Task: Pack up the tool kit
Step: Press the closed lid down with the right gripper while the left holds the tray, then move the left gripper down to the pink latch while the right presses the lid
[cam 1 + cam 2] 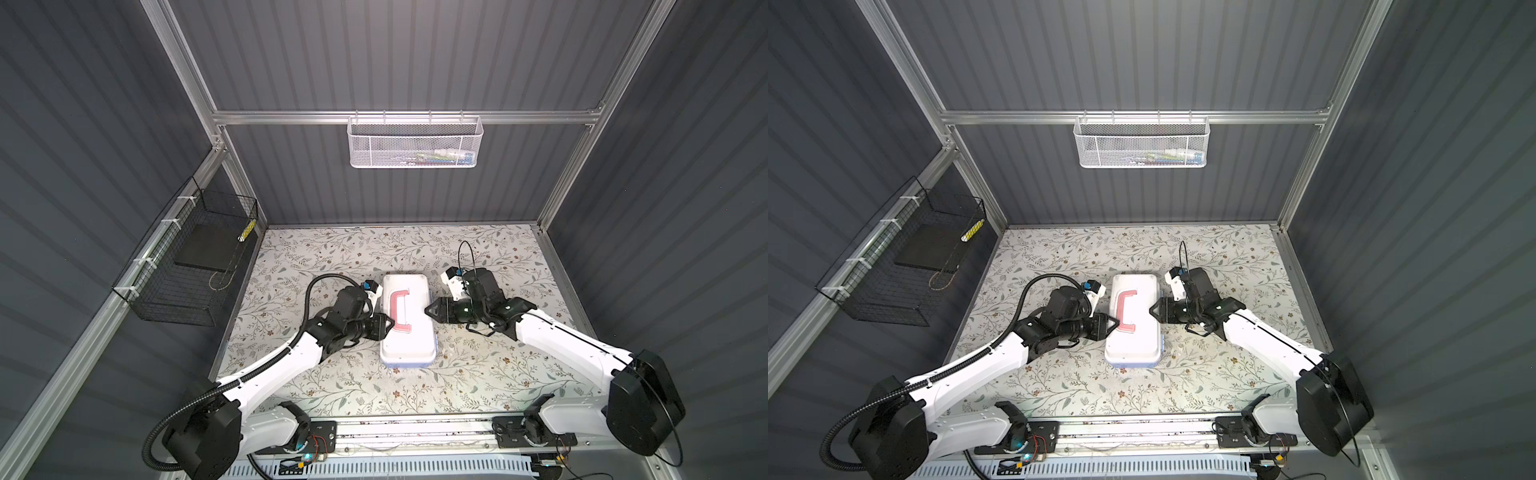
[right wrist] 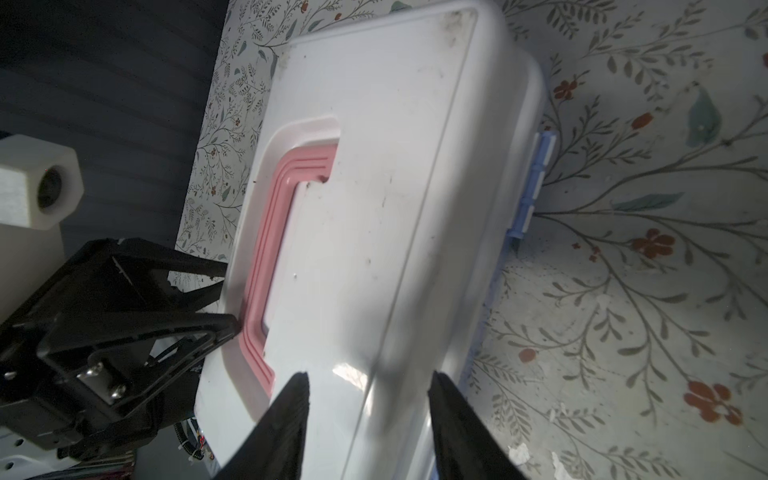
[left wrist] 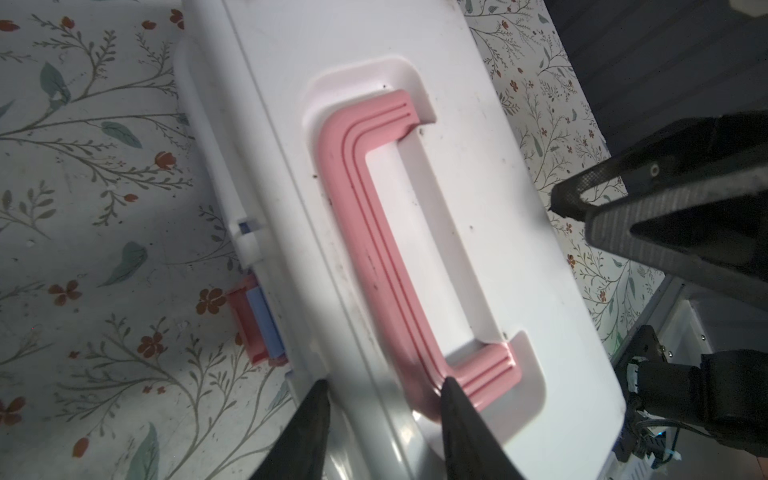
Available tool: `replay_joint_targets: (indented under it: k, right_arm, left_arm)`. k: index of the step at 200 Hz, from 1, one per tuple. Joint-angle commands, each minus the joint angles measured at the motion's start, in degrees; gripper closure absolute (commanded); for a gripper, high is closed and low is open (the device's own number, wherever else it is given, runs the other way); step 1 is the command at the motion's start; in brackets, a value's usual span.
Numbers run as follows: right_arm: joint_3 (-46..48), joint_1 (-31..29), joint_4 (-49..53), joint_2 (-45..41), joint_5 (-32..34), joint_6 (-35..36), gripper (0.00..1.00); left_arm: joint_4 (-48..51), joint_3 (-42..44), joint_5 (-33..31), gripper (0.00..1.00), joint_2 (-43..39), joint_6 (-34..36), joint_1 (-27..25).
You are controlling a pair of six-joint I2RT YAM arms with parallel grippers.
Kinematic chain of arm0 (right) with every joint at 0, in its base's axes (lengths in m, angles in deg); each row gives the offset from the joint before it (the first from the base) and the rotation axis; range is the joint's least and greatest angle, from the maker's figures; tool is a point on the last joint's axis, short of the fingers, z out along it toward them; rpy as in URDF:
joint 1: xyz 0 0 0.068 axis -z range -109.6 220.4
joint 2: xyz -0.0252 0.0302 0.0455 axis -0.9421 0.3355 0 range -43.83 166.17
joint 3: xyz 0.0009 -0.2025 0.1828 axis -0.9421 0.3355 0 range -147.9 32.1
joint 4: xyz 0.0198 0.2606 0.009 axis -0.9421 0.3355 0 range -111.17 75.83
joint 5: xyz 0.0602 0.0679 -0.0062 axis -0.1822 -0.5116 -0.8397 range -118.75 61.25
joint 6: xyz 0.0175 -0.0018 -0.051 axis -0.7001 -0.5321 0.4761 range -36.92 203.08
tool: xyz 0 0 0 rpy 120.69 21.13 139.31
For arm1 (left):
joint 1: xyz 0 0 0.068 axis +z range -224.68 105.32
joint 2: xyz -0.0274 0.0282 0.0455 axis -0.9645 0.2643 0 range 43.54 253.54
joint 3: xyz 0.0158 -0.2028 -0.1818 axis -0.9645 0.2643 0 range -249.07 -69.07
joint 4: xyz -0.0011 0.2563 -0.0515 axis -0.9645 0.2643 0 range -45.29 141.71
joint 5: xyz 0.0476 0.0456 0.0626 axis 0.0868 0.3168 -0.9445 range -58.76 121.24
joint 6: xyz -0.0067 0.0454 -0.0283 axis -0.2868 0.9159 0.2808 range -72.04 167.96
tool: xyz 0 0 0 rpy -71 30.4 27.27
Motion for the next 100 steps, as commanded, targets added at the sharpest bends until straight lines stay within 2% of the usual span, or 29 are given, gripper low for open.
replay_joint_targets:
  k: [1,36,63,78,100]
  right_arm:
    - [0.51,0.79,-0.13,0.78,-2.45,1.47,0.49]
    - [-0.57,2.37,3.28,0.83,-4.85,2.95,0.49]
    - [1.22,2.87,5.54,-2.07,-3.46,2.73,0.49]
    - [3.08,3.59,5.72,-4.49,-3.06,2.61,0.48]
    - [5.44,5.16,4.53,-6.93,-4.23,2.83,0.47]
  left_arm:
    - [-0.94,-1.65,-0.06,0.57,0.67,-3.02,-4.64]
    - [-3.62,-3.30,-2.75,0.57,5.09,-5.24,-11.05]
    - [-4.76,-5.10,-2.67,0.57,6.84,-5.24,-11.58]
    - [-1.51,-8.65,-3.01,0.55,8.16,-3.86,-11.61]
    - [4.93,-12.20,-8.11,0.49,7.33,-2.65,-11.62]
